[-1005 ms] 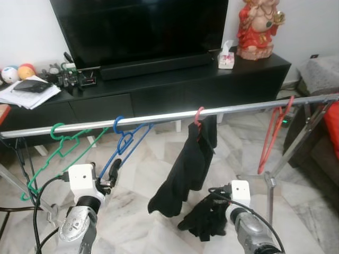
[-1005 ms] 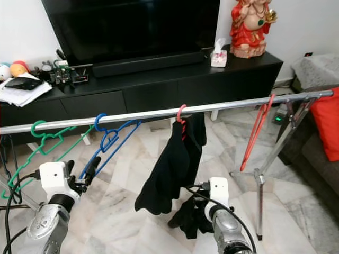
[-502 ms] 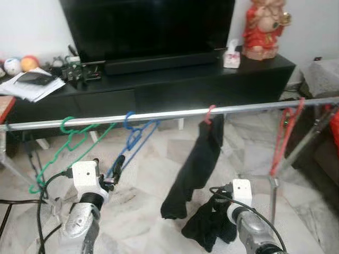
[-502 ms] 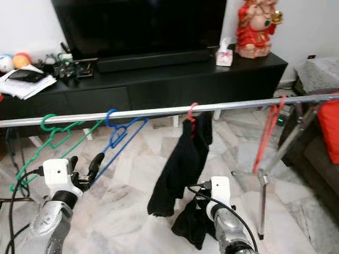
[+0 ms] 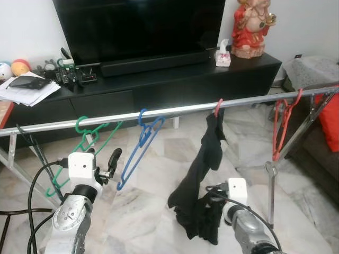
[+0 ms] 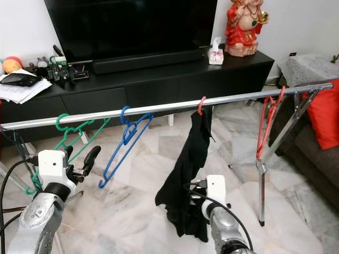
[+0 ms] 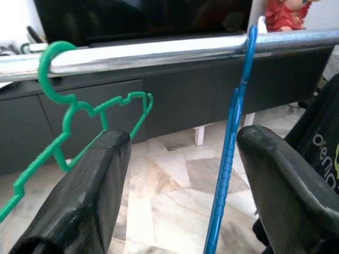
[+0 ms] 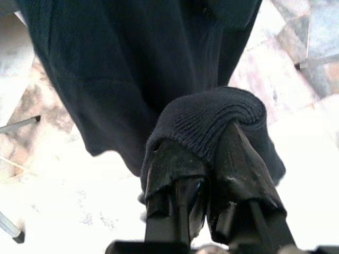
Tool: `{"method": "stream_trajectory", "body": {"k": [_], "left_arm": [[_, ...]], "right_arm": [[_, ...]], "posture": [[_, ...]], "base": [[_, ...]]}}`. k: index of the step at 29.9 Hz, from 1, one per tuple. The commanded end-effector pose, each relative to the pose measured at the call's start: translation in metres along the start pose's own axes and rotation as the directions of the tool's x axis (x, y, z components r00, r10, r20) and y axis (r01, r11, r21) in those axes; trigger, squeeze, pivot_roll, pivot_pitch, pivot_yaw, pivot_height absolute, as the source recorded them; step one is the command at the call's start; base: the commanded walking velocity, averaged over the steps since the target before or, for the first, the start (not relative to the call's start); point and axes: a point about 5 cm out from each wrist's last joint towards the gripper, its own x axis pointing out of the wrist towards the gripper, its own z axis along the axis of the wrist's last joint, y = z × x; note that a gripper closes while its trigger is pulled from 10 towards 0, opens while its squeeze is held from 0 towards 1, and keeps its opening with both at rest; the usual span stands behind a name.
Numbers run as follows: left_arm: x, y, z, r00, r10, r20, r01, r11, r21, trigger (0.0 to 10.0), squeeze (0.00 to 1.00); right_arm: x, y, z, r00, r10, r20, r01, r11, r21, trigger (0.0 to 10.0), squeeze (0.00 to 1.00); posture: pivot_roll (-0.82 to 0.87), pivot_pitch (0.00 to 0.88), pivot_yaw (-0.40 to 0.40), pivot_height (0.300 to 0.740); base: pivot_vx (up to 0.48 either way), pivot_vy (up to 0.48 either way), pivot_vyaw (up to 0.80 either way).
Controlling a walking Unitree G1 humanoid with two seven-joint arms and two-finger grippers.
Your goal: Hang hanger
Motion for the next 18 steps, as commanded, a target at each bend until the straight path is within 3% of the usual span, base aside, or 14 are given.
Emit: {"method": "stream_trajectory", "body": {"k": [1, 11, 14, 18], "left_arm": [[0.001, -0.003, 0.002, 1.0, -0.01, 0.001, 0.01, 1.0, 0.004, 10.0, 0.0], [0.004, -0.011, 0.0, 0.999, -0.046, -0.019, 0.045, 0.998, -0.038, 10.0, 0.0], [0.004, -0.02, -0.01, 0.996, -0.062, -0.066, 0.059, 0.997, -0.052, 10.0, 0.0], [0.003, -0.021, -0.018, 0.994, -0.049, -0.097, 0.044, 0.998, -0.054, 10.0, 0.0]], "right_arm": [[0.001, -0.003, 0.007, 1.0, -0.009, 0.026, 0.009, 1.0, -0.004, 10.0, 0.0], [0.001, -0.003, 0.007, 1.0, -0.012, 0.024, 0.012, 1.0, 0.0, 10.0, 0.0], [0.0, -0.008, 0.003, 0.999, -0.041, 0.002, 0.041, 0.999, 0.001, 10.0, 0.0], [-0.002, -0.013, 0.0, 0.997, -0.069, -0.016, 0.069, 0.998, -0.012, 10.0, 0.0]], "posture": [[-0.14, 0.0, 0.031, 0.74], [-0.13, 0.0, 0.031, 0.74], [-0.13, 0.0, 0.032, 0.74], [-0.13, 0.0, 0.033, 0.74]], "base": [[0.0, 0.0, 0.0], [0.0, 0.0, 0.0], [0.0, 0.0, 0.0], [0.0, 0.0, 0.0]]}}
